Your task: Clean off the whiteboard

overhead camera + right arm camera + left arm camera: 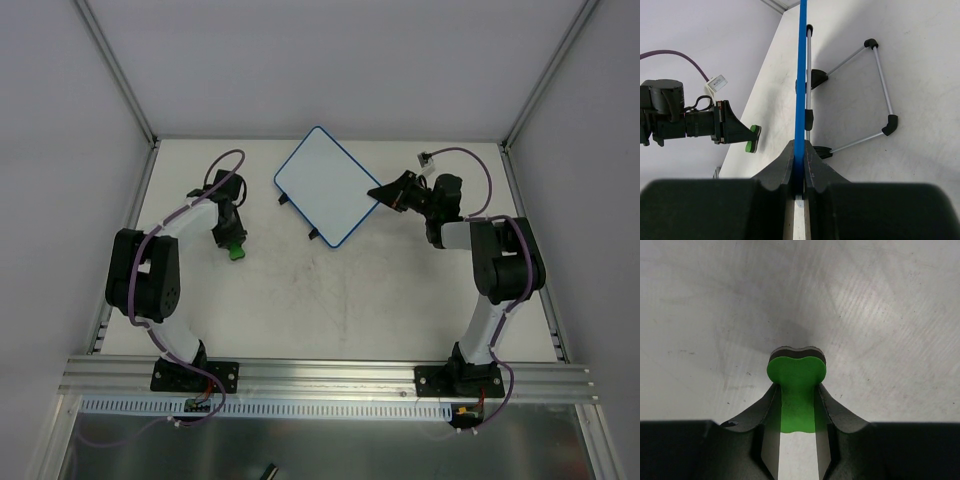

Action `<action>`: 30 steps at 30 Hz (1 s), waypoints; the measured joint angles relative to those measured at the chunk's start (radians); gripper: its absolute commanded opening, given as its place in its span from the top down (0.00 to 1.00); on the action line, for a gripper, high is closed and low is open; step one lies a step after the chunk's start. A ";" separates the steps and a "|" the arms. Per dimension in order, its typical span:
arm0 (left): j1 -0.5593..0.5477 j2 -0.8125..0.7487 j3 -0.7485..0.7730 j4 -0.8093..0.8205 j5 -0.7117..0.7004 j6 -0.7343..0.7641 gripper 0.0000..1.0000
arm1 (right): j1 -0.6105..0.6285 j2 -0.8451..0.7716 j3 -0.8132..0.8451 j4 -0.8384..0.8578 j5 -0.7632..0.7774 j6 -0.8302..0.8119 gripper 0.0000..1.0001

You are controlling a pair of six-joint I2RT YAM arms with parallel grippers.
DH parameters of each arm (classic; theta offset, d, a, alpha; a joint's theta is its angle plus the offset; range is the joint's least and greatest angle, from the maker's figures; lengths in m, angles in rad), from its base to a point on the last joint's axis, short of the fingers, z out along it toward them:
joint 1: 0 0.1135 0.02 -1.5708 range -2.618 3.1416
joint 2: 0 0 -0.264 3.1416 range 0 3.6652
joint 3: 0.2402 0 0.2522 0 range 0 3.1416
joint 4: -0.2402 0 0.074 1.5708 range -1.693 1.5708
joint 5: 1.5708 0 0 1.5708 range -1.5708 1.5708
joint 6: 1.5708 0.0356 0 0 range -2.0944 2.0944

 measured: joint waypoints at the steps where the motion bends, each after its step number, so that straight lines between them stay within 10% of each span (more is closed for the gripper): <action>1: 0.000 0.000 -0.003 0.000 -0.006 0.001 0.68 | 0.000 -0.001 0.000 -0.002 0.000 -0.001 0.96; 17: 0.001 0.027 -0.076 0.049 -0.006 0.027 0.24 | 0.024 -0.021 0.000 -0.089 -0.015 -0.042 0.74; 19: 0.001 0.019 -0.086 0.061 -0.006 0.032 0.01 | 0.025 -0.021 0.000 -0.094 -0.017 -0.045 0.71; 30: 0.001 -0.173 -0.214 0.150 0.006 0.030 0.01 | 0.026 -0.021 0.000 -0.106 -0.017 -0.054 0.22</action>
